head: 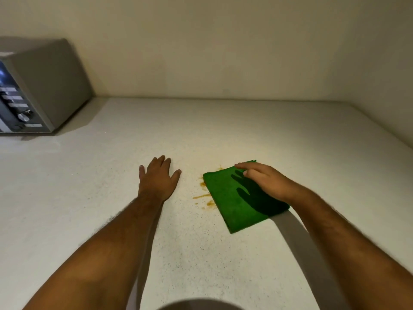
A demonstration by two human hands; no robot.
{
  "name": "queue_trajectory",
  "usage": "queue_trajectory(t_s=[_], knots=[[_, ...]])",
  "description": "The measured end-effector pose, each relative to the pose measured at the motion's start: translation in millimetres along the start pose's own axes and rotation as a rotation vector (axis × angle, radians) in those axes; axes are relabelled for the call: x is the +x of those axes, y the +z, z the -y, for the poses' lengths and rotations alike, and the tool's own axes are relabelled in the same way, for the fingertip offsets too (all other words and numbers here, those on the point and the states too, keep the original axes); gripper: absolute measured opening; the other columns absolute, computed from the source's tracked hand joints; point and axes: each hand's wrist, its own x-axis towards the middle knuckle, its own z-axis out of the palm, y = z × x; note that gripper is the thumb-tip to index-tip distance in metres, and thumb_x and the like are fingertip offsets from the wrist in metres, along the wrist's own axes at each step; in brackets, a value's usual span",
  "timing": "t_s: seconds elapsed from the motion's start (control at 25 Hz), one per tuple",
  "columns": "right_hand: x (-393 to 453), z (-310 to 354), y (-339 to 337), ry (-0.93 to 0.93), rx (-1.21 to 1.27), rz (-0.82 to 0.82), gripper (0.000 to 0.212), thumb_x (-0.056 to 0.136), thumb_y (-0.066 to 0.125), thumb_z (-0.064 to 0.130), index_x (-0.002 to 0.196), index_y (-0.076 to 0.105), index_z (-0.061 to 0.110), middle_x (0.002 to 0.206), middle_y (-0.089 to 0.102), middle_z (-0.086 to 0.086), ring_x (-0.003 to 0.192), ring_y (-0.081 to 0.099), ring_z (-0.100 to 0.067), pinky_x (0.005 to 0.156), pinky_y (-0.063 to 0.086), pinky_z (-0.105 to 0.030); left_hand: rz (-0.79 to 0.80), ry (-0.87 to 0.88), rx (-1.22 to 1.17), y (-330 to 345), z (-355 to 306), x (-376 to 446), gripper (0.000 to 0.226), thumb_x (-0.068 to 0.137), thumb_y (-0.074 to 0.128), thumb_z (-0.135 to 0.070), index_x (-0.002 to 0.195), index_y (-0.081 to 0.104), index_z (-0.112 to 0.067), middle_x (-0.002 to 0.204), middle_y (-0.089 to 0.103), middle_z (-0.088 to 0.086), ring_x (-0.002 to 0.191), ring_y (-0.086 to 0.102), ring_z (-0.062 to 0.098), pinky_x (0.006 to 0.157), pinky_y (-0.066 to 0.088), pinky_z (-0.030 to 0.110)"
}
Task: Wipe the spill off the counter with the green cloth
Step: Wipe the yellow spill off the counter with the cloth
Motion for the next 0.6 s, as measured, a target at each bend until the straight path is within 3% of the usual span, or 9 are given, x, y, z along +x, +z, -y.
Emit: queue_trajectory(t_s=[0.08,0.16,0.24,0.32,0.4,0.52,0.6], knots=[[-5.3,2.6,13.3,-0.039,-0.098,-0.210,0.049,0.099,0.057,0.050,0.144,0.066,0.031,0.145,0.065,0.007,0.131,0.060,-0.013,0.110,0.046,-0.035,0.036,0.004,0.027,-0.4,2.2,1.1,0.071,0.107,0.031,-0.062,0.167,0.030,-0.023,0.178,0.023,0.001,0.166,0.016,0.024,0.132,0.008,0.060],[-12.1,6.0,34.4,-0.088,-0.338,-0.262,0.055,0.098,0.060,0.058,0.142,0.067,0.026,0.144,0.067,0.003,0.129,0.063,-0.019,0.103,0.050,-0.037,0.070,0.034,0.066,-2.9,7.9,3.2,0.074,0.107,0.027,-0.064,0.169,0.024,-0.025,0.179,0.018,0.000,0.166,0.014,0.024,0.132,0.010,0.058],[-14.1,12.9,59.9,-0.030,-0.540,-0.150,0.083,0.088,0.048,0.083,0.152,0.056,0.030,0.160,0.053,0.002,0.144,0.052,-0.026,0.115,0.042,-0.054,0.054,0.068,0.084,-5.3,13.8,3.1,0.075,0.105,0.027,-0.067,0.168,0.026,-0.026,0.178,0.021,-0.001,0.165,0.018,0.023,0.130,0.016,0.057],[-8.5,13.1,80.0,0.092,-0.604,-0.035,0.104,0.081,0.038,0.096,0.165,0.033,0.036,0.177,0.024,0.004,0.162,0.024,-0.031,0.123,0.017,-0.074,0.010,0.083,0.082,-5.6,16.5,1.1,0.074,0.105,0.031,-0.067,0.167,0.031,-0.026,0.177,0.027,-0.001,0.163,0.024,0.023,0.129,0.020,0.057],[-2.8,9.9,93.2,0.111,-0.623,-0.058,0.092,0.091,0.039,0.083,0.168,0.025,0.036,0.180,0.015,0.003,0.165,0.013,-0.032,0.121,0.008,-0.081,-0.010,0.088,0.079,-3.3,16.5,1.2,0.074,0.104,0.033,-0.067,0.166,0.034,-0.025,0.176,0.029,0.000,0.163,0.026,0.023,0.129,0.020,0.057],[1.5,7.8,96.0,0.100,-0.589,-0.195,0.060,0.105,0.040,0.047,0.164,0.038,0.036,0.177,0.028,0.004,0.164,0.019,-0.030,0.122,0.011,-0.081,-0.001,0.091,0.065,-1.8,17.0,3.9,0.074,0.105,0.033,-0.067,0.165,0.034,-0.025,0.176,0.029,0.000,0.163,0.025,0.024,0.130,0.017,0.059],[2.6,9.7,88.8,0.098,-0.432,-0.236,0.052,0.108,0.038,0.040,0.160,0.046,0.036,0.173,0.037,0.006,0.163,0.023,-0.026,0.125,0.006,-0.078,0.004,0.090,0.058,-1.7,17.3,4.1,0.074,0.105,0.033,-0.067,0.166,0.033,-0.024,0.176,0.027,0.000,0.164,0.023,0.024,0.131,0.015,0.059]])
